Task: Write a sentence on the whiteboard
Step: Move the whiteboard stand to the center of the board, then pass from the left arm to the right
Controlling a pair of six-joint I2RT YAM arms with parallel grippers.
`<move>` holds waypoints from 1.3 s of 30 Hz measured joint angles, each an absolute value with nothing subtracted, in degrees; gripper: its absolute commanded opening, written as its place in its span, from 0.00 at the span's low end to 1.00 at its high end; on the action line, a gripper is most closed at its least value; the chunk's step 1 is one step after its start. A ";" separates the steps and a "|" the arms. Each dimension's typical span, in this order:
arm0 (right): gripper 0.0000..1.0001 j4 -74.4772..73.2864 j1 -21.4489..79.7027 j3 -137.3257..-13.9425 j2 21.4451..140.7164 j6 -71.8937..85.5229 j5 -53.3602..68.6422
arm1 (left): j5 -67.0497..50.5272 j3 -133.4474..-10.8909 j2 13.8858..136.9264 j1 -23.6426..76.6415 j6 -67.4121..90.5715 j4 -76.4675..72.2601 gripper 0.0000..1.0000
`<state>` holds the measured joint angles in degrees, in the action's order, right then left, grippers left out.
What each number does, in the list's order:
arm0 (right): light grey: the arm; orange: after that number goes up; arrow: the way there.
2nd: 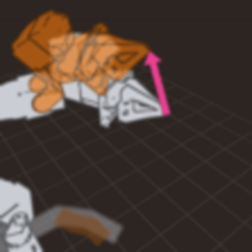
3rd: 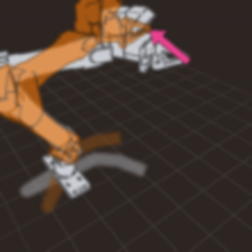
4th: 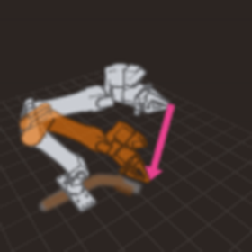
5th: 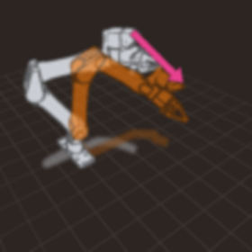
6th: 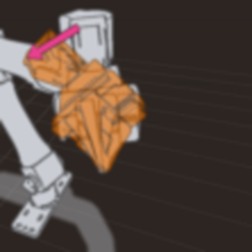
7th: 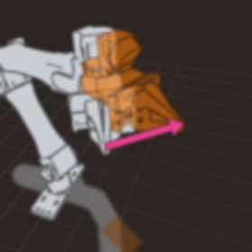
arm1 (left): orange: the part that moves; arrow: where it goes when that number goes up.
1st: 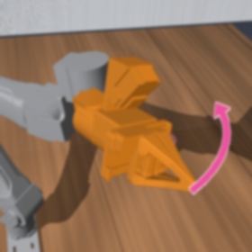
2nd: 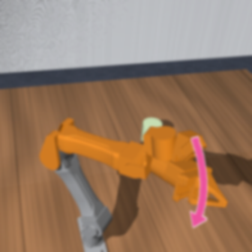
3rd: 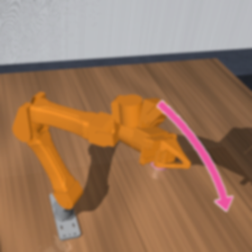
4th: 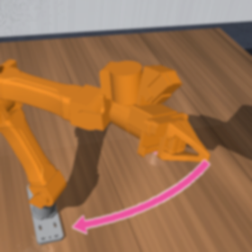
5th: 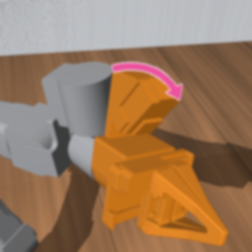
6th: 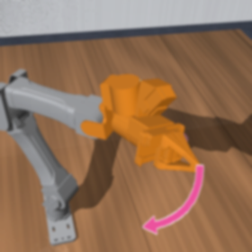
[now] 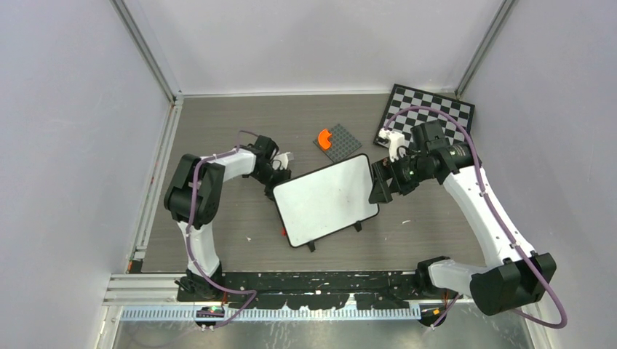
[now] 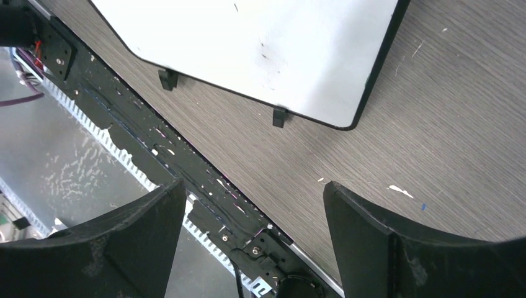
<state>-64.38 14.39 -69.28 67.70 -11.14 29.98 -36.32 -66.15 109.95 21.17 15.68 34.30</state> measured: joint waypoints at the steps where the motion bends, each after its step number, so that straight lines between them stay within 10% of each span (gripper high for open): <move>1: 0.85 -64.42 13.72 -69.30 68.16 -11.33 30.41 | -36.56 -65.87 109.93 21.69 16.12 33.89 0.00; 13: 0.99 -64.47 11.07 -74.67 70.87 -11.20 33.76 | -37.85 -64.36 108.81 21.78 18.57 32.27 0.00; 21: 1.00 -56.45 11.05 -85.82 70.87 -4.93 34.17 | -35.16 -71.94 96.01 5.08 17.63 35.09 0.00; 39: 0.67 -35.55 22.81 -86.24 76.71 25.30 43.31 | -44.05 -87.68 79.09 17.04 15.27 38.37 0.00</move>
<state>-35.55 22.81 -86.24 76.71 25.30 43.31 -44.05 -87.68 79.09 17.04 15.27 38.37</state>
